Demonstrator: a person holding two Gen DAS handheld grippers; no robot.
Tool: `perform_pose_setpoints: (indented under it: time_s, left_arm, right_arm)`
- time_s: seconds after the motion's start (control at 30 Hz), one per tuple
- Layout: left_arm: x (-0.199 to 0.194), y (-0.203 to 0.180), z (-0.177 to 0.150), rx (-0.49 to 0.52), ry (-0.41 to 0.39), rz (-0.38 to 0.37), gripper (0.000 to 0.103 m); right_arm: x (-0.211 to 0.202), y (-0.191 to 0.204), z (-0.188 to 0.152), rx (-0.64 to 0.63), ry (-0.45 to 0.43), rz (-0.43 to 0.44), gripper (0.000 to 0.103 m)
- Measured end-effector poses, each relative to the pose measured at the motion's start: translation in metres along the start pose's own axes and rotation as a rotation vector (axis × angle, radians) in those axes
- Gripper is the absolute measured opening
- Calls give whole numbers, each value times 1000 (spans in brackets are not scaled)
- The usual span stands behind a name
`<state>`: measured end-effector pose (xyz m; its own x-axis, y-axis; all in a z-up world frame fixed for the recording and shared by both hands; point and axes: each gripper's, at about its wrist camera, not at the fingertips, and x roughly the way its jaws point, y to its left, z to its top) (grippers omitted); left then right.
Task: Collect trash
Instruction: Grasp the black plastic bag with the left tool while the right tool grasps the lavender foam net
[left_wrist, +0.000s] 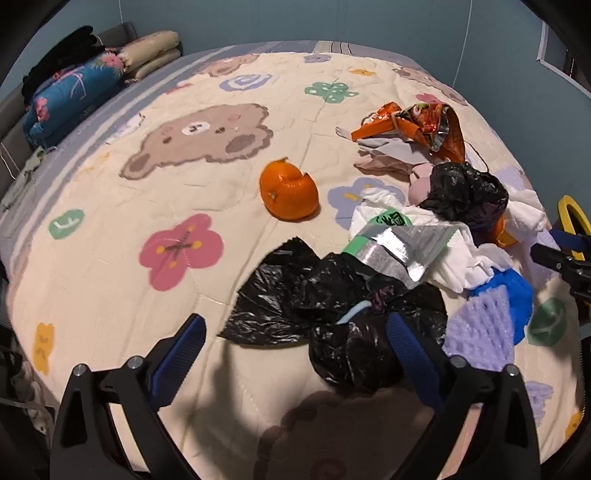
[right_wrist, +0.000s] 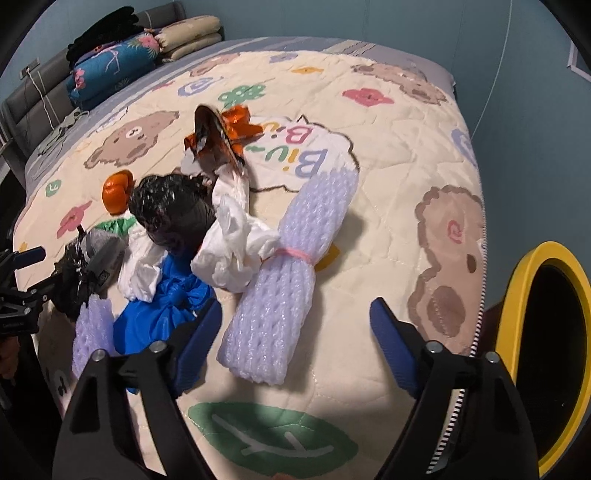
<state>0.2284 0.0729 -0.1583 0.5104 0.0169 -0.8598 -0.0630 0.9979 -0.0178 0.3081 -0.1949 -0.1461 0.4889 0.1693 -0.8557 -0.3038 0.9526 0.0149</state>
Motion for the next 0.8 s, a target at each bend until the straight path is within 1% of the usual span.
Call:
perform_pose_setpoints:
  time_s: [0.07, 0.1, 0.13, 0.17, 0.2, 0.23, 0.27, 0.3, 0.33, 0.37, 0.4, 0.47, 0.53, 0.6, 0.63, 0.67, 0.8]
  left_arm:
    - [3, -1, 0, -7, -10, -35, 84]
    - [5, -2, 0, -2, -29, -47, 80]
    - [6, -2, 0, 3, -41, -50, 78]
    - [9, -2, 1, -2, -48, -63, 71]
    - [10, -1, 1, -13, -46, -83, 65]
    - [12, 0, 1, -33, -43, -122, 61]
    - [12, 0, 1, -37, -43, -137, 56]
    - [11, -2, 1, -31, -47, -142, 51]
    - [11, -3, 0, -23, -51, -147, 48]
    - [10, -5, 0, -12, -51, -159, 42]
    - [10, -5, 0, -10, -47, -173, 39]
    - [9, -6, -2, -8, -44, -189, 35]
    - [6, -7, -4, -1, -49, -192, 33]
    - [1, -6, -7, 1, -55, -190, 28]
    - [-3, -6, -8, 0, -59, -194, 27]
    - [-5, -5, -9, 1, -61, -199, 24]
    - [-24, -4, -12, 11, -90, -186, 20]
  right_arm:
    - [4, 2, -2, -9, 14, 5, 68]
    - [6, 2, -2, -13, 23, 10, 67]
    - [7, 3, -3, -14, 28, 14, 63]
    - [9, 3, -3, -11, 38, 23, 58]
    - [11, 2, -3, -5, 48, 32, 56]
    - [12, 2, -3, -1, 55, 39, 52]
    - [11, 2, -4, 0, 56, 44, 46]
    - [11, 2, -5, -3, 55, 48, 43]
    - [10, 2, -6, -7, 52, 49, 37]
    - [9, 3, -7, -10, 53, 52, 32]
    - [9, 3, -7, -8, 56, 61, 31]
    - [9, 3, -9, 2, 51, 65, 29]
    - [8, 3, -10, 2, 47, 70, 27]
    - [4, 1, -10, 8, 39, 73, 26]
    - [0, 0, -11, 15, 30, 78, 25]
    - [-4, -1, -12, 19, 22, 81, 25]
    - [-28, -3, -16, 38, -30, 87, 24]
